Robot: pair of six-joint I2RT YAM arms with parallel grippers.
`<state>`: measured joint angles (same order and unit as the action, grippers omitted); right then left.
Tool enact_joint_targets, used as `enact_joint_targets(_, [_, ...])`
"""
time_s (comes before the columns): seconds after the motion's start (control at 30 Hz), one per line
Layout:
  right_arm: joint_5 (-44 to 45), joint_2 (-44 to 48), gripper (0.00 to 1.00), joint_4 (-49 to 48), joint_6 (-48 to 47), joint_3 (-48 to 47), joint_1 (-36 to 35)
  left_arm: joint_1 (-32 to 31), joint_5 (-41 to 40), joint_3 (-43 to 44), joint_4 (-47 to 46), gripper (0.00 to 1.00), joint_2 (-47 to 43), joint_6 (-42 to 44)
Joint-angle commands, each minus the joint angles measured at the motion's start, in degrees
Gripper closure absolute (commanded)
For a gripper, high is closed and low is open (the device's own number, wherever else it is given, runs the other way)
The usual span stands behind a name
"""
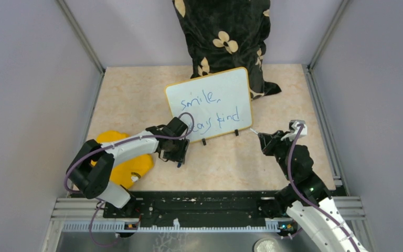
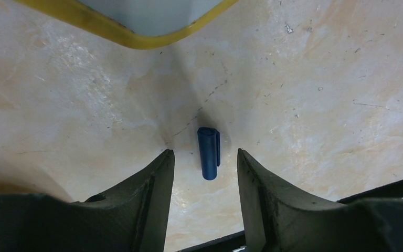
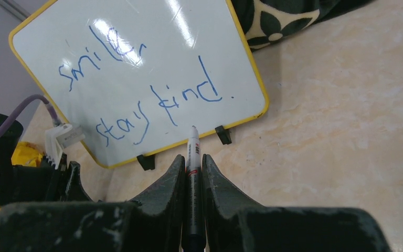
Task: Write a sentence on the whiteboard
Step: Close the whiteboard marker at the center of the board.
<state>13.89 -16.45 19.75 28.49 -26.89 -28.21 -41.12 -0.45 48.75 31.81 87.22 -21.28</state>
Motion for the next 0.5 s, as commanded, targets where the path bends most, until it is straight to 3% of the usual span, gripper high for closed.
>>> enact_joint_targets(0.0, [0.65, 0.64, 1.00, -2.55, -0.88, -0.26, 0.22, -0.71, -0.43, 1.35, -0.17, 0.47, 1.21, 0.79])
enact_joint_targets(0.47, [0.70, 0.72, 1.00, -2.52, -0.82, -0.26, 0.18, -2.83, -2.10, 0.65, -0.81, 0.56, 4.54, 0.36])
